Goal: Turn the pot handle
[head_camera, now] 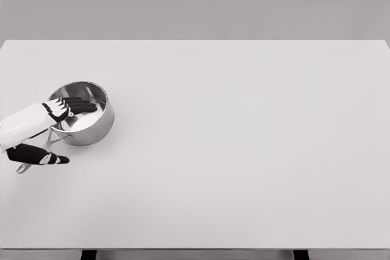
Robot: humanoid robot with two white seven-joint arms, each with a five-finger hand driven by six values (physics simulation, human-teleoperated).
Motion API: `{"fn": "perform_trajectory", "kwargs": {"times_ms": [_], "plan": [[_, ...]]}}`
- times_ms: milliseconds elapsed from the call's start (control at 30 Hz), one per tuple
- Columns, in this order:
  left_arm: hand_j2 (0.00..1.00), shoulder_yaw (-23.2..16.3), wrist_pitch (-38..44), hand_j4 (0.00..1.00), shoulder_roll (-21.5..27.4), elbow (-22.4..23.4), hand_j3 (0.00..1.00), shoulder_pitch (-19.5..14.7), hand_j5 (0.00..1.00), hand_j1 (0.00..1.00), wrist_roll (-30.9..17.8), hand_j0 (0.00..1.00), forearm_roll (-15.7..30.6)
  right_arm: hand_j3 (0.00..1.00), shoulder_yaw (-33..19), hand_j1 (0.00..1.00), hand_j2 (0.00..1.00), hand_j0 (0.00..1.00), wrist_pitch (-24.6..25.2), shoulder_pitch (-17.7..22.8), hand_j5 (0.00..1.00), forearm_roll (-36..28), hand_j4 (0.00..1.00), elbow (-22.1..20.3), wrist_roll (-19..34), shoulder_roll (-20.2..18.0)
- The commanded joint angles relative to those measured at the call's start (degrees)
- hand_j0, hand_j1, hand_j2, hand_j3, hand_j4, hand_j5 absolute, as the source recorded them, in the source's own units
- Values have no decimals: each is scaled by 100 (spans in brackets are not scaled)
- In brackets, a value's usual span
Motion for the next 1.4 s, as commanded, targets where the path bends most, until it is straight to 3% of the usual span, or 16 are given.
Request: {"fn": "perform_trajectory", "kwargs": {"times_ms": [0, 100, 133, 433, 1067, 1367], "plan": [[100, 676, 4, 100, -382, -1, 100, 79, 100, 100, 64, 100, -222, 100, 0, 100, 100, 100, 4, 0, 100, 0, 100, 0, 1, 0], [100, 2056, 4, 100, -831, -10, 100, 1150, 100, 100, 73, 100, -627, 100, 0, 100, 100, 100, 4, 0, 100, 0, 100, 0, 1, 0], [100, 2171, 4, 100, -831, -10, 100, 1214, 100, 100, 73, 100, -627, 100, 0, 100, 100, 100, 4, 0, 100, 0, 100, 0, 1, 0], [100, 2137, 4, 100, -857, -19, 100, 1266, 100, 100, 90, 100, -644, 100, 0, 100, 100, 100, -5, 0, 100, 0, 100, 0, 1, 0], [100, 2092, 4, 100, -1639, -10, 100, 1301, 100, 100, 90, 100, -2015, 100, 0, 100, 100, 100, 4, 0, 100, 0, 100, 0, 1, 0], [100, 2092, 4, 100, -1859, -10, 100, 1319, 100, 100, 81, 100, -2393, 100, 0, 100, 100, 100, -5, 0, 100, 0, 100, 0, 1, 0]]}}
